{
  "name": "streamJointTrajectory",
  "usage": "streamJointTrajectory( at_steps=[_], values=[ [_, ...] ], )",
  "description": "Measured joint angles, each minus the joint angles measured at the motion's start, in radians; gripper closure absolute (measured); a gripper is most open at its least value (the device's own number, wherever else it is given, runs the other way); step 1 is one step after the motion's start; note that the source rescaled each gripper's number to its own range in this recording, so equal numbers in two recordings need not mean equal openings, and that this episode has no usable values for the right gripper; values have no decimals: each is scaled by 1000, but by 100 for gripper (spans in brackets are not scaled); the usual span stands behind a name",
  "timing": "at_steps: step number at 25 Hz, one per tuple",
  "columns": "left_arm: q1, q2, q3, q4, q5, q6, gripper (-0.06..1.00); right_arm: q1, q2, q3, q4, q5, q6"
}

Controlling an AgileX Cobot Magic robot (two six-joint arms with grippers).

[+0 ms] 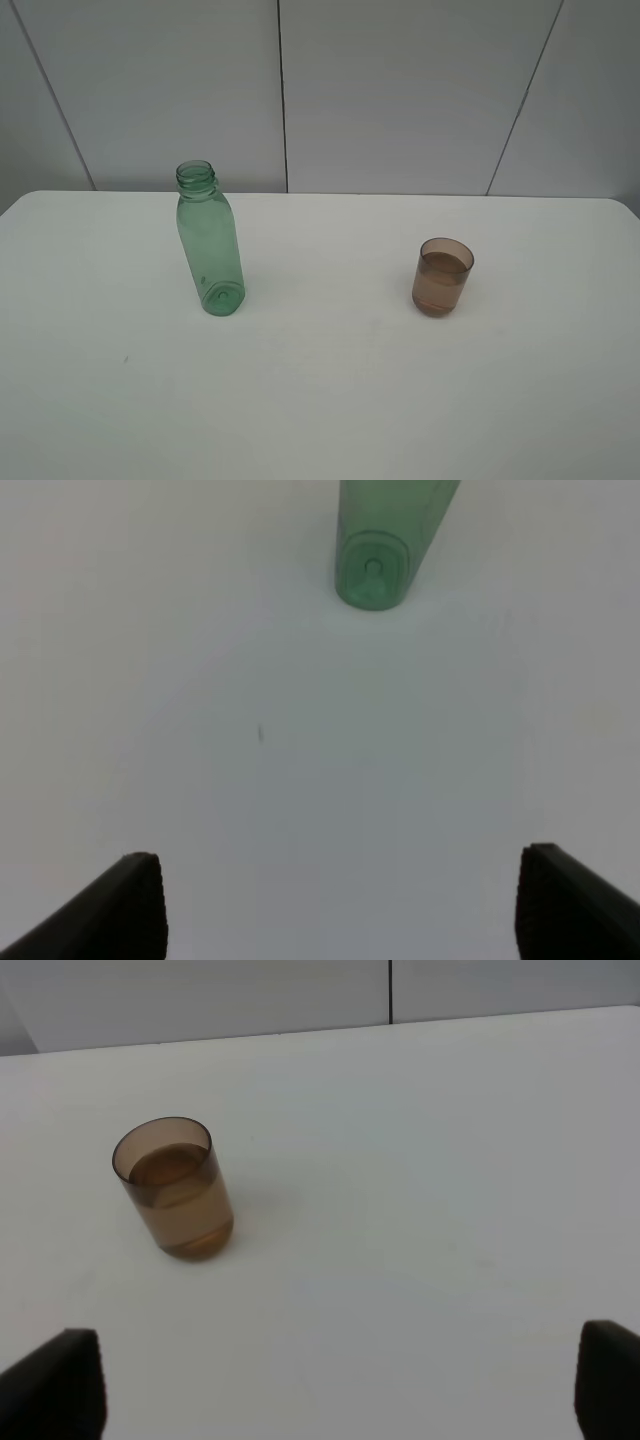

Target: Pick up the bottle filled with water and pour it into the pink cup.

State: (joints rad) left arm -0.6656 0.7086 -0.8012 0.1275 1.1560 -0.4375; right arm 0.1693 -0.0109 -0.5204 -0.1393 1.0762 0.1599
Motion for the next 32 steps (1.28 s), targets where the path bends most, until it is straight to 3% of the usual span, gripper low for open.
streamJointTrajectory(
  at_steps=[3, 6, 18, 25, 32],
  values=[
    [24, -61, 77, -5, -8, 0, 48, 0, 0, 0, 0, 0, 0],
    [108, -124, 129, -23, -13, 14, 48, 0, 0, 0, 0, 0, 0],
    [501, -467, 284, -106, -74, 344, 48, 0, 0, 0, 0, 0, 0],
    [640, -585, 293, -188, -80, 512, 48, 0, 0, 0, 0, 0, 0],
    [730, -668, 295, -271, -72, 624, 48, 0, 0, 0, 0, 0, 0]
  ],
)
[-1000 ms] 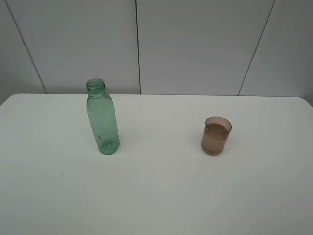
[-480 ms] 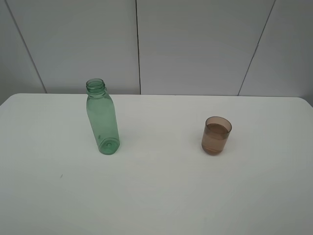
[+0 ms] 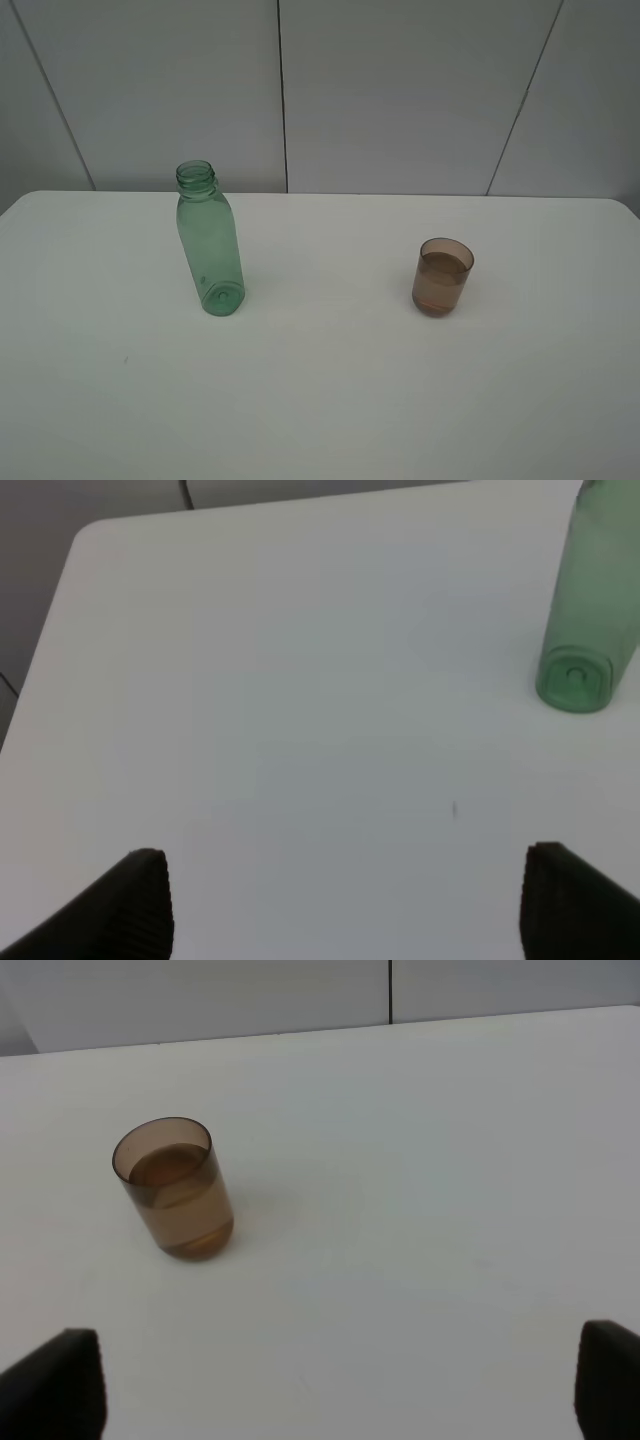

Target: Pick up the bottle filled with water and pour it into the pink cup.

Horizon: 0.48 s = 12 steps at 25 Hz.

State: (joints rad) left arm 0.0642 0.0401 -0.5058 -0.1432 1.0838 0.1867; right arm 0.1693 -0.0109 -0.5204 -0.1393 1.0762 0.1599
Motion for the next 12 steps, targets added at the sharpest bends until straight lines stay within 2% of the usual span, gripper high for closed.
streamJointTrajectory(
  at_steps=[12],
  values=[
    [3, -47, 0, -42, 6, 54, 48, 0, 0, 0, 0, 0, 0]
  ],
)
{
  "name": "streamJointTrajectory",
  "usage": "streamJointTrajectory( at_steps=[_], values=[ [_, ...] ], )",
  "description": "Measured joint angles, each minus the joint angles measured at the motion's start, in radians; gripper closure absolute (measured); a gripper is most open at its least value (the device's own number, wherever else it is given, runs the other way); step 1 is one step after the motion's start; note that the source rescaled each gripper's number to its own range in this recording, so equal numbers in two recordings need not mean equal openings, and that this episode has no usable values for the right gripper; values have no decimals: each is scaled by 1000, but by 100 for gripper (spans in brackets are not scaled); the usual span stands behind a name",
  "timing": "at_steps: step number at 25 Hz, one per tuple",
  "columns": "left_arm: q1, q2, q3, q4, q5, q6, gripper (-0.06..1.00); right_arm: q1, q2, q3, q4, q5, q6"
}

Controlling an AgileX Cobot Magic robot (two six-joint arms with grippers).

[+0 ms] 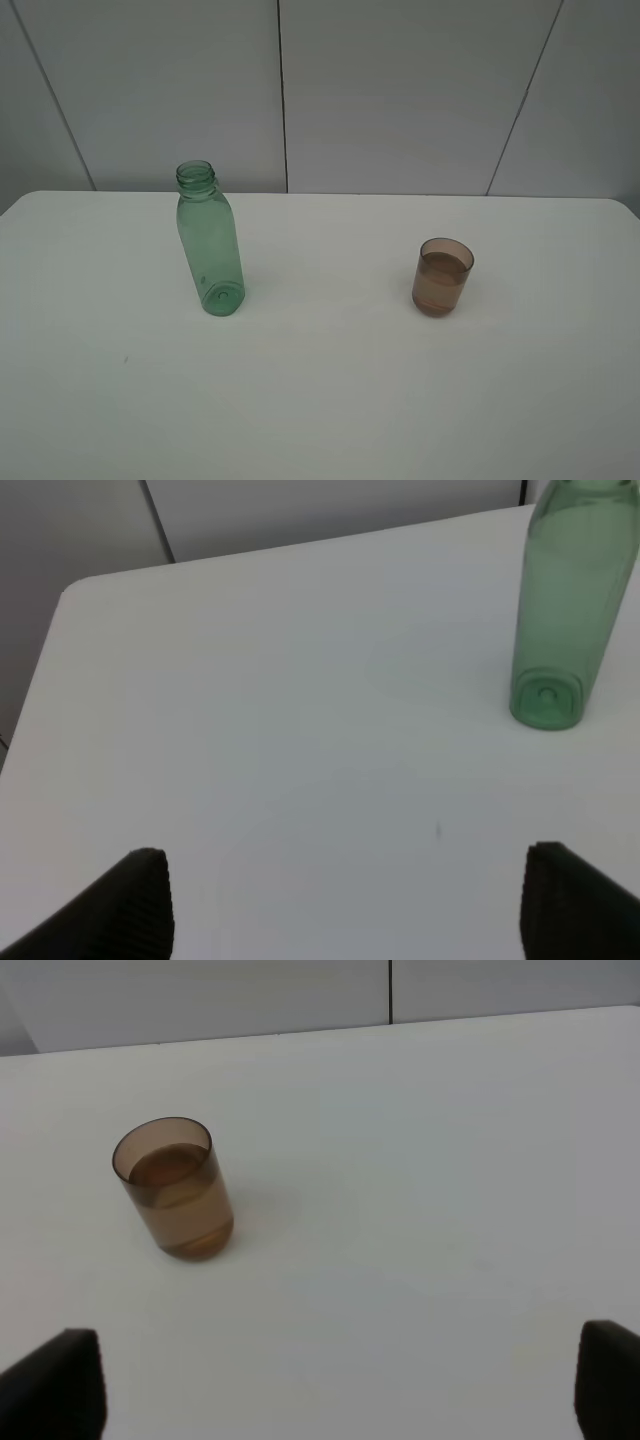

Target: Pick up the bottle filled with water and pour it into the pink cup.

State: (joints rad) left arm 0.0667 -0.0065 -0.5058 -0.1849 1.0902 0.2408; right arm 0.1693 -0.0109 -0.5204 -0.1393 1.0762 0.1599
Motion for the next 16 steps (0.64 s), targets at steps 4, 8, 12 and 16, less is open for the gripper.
streamJointTrajectory(
  at_steps=[4, 8, 12, 16],
  values=[
    [0, 0, 0, -3, 1, 2, 48, 0, 0, 0, 0, 0, 0],
    [0, 0, 0, -3, 1, 2, 48, 0, 0, 0, 0, 0, 0],
    [0, 0, 0, -3, 1, 2, 48, 0, 0, 0, 0, 0, 0],
    [0, 0, 0, -3, 1, 2, 48, 0, 0, 0, 0, 0, 0]
  ],
)
